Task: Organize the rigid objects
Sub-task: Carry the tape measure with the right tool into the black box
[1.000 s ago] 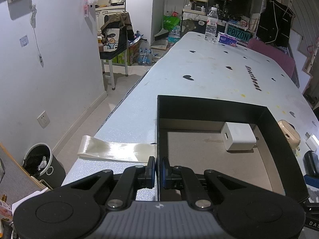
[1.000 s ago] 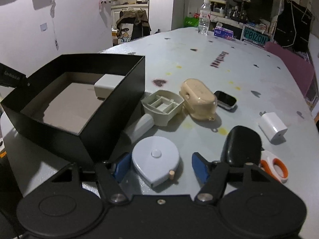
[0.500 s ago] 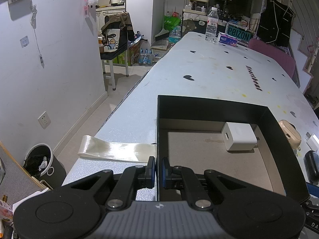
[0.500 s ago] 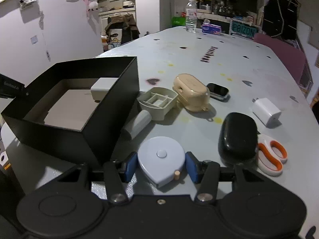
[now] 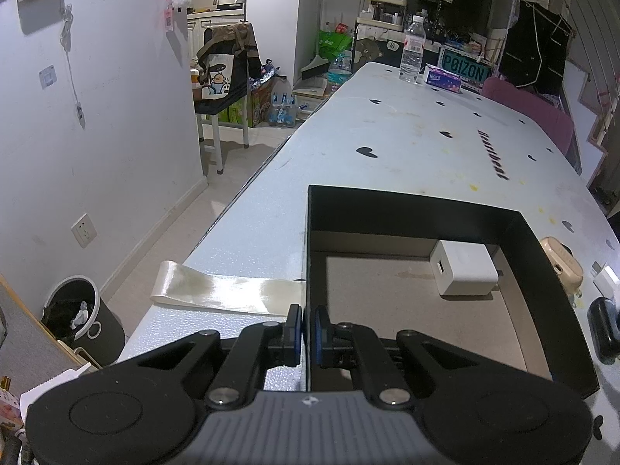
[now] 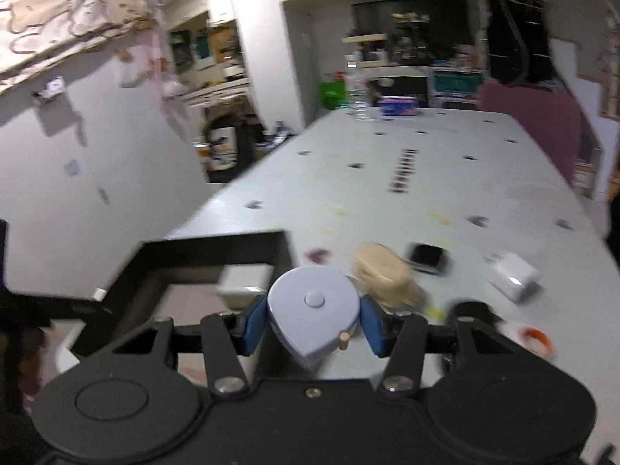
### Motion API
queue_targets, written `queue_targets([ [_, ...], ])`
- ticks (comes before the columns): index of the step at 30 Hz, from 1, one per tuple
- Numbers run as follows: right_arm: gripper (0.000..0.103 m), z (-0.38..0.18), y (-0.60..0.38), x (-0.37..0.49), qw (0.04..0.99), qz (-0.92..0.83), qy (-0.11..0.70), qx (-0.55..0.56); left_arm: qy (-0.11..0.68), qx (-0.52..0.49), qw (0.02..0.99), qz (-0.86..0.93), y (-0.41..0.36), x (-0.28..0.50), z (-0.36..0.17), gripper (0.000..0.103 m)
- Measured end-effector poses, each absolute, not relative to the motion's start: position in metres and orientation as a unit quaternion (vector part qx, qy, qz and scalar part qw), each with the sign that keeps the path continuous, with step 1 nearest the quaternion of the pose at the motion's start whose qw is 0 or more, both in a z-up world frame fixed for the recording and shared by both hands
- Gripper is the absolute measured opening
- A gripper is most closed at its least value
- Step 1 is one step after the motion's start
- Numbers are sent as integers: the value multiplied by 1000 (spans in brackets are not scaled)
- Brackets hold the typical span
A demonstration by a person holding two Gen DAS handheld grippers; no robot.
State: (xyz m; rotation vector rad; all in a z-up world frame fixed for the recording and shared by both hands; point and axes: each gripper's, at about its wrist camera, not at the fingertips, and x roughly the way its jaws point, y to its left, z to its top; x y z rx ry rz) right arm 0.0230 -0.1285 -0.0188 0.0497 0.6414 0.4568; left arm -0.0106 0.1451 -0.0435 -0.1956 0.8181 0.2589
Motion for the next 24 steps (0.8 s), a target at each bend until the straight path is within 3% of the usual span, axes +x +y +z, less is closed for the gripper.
queue_targets([
  [24,53,-50,28,103,858,277,429,-59,394,-104,905,120,143,-9,-44,6],
])
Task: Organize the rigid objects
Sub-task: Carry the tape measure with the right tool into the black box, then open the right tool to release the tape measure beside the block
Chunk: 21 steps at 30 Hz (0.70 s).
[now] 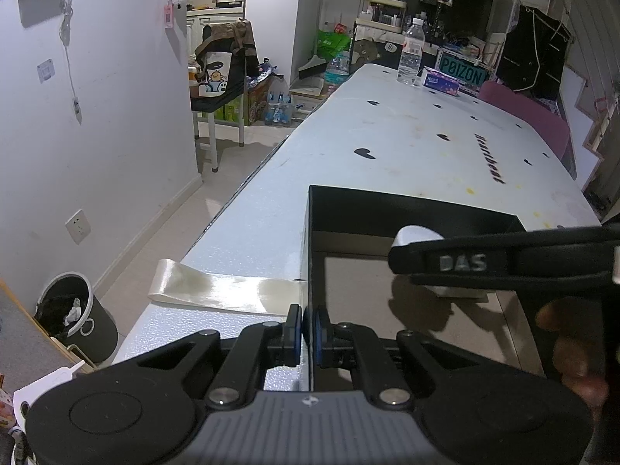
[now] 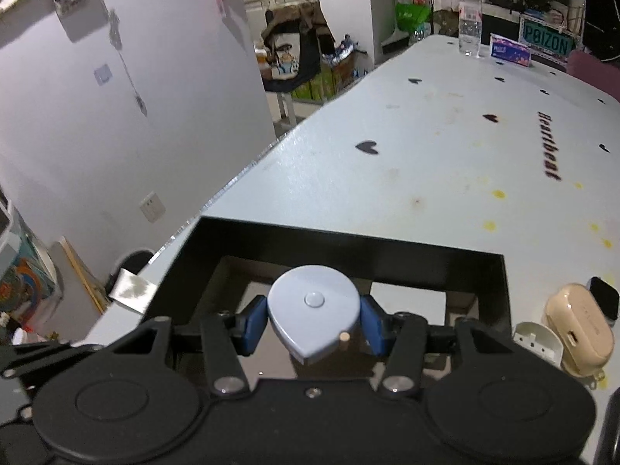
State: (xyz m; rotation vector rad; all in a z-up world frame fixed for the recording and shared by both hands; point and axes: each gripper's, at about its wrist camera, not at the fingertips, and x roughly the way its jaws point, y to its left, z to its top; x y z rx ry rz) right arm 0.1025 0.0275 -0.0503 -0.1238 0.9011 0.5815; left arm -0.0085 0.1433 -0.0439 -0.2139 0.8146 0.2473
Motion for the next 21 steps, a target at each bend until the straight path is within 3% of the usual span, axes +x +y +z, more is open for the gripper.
queue_targets([
  [6,60,-51,30,104,865,259,423,-75,394,-103,905,120,143,-9,-44,6],
  [21,60,-18,-3,81,874,271,402,-36,394,-104,905,120,143,-9,-44,7],
])
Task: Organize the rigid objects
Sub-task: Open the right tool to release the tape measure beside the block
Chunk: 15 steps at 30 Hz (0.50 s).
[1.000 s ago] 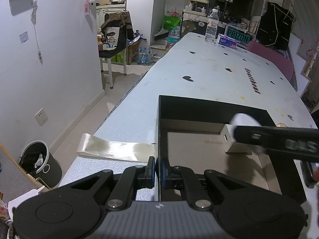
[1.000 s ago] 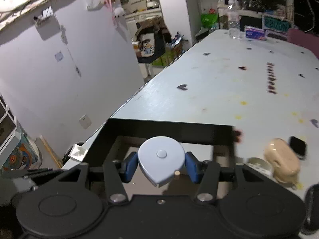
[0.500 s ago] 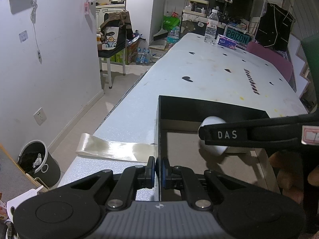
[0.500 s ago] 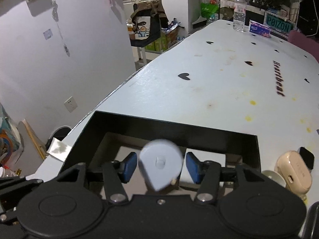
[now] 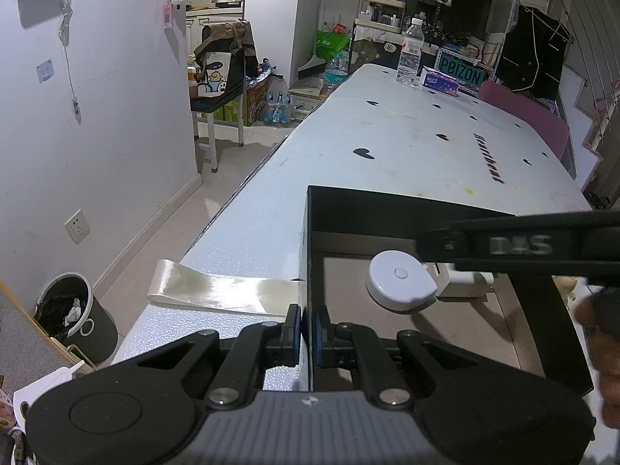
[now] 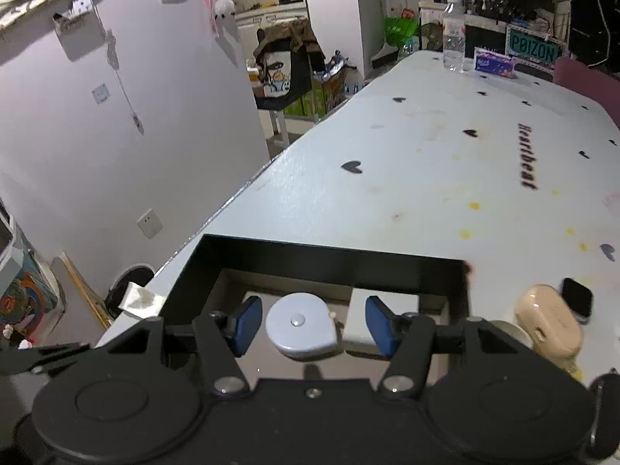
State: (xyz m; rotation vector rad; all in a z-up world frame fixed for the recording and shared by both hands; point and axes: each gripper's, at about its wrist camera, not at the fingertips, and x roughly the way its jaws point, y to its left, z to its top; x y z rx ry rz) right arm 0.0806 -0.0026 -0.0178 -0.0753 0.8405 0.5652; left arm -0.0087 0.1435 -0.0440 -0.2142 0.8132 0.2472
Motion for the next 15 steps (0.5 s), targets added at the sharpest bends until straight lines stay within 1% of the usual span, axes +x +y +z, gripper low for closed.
queue_targets([
  [4,62,-9,-20,69,881,265,390,-31,394,-104,905,120,144,-9,-44,7],
  [8,66,-3,-34,54,890,257,374,-37,394,-104,905,120,144,-9,-44,7],
  [15,68,-2,-50,35,897,251,362,-39,394,-115,903,125,143,-10,-43,7],
])
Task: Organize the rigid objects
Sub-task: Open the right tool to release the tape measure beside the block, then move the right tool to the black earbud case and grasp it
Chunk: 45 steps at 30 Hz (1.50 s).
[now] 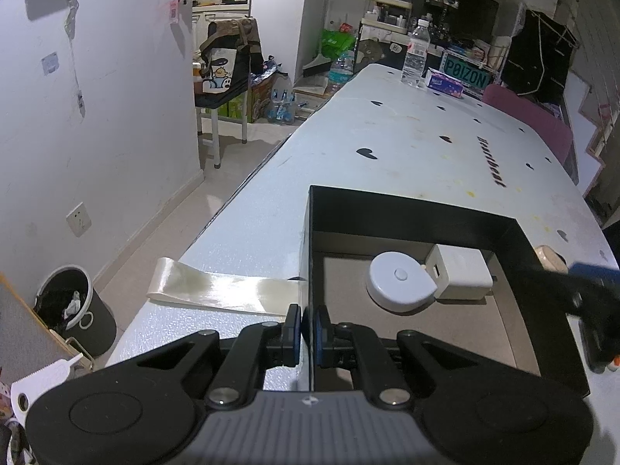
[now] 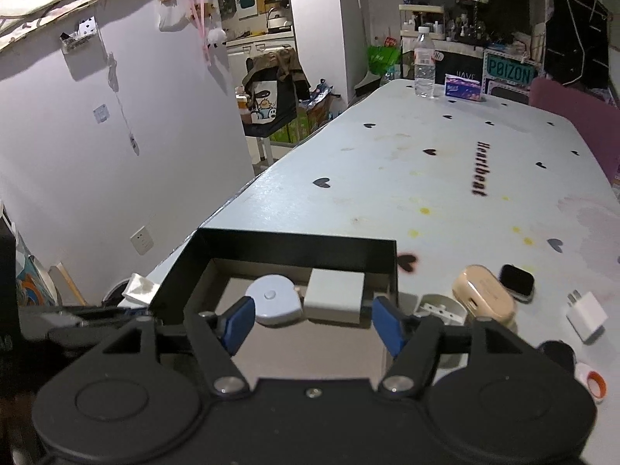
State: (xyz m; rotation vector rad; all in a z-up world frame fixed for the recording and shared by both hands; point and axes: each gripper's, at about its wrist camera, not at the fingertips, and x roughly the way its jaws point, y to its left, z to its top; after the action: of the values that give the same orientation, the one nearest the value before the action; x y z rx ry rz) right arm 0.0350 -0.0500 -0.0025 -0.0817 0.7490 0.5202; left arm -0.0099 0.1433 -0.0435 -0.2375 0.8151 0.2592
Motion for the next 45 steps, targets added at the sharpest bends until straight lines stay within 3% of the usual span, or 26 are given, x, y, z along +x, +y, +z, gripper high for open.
queue_targets([
  [45,70,8,-128,13,931,203,303,16,380,-74,906,173,125,-10,-43,5],
])
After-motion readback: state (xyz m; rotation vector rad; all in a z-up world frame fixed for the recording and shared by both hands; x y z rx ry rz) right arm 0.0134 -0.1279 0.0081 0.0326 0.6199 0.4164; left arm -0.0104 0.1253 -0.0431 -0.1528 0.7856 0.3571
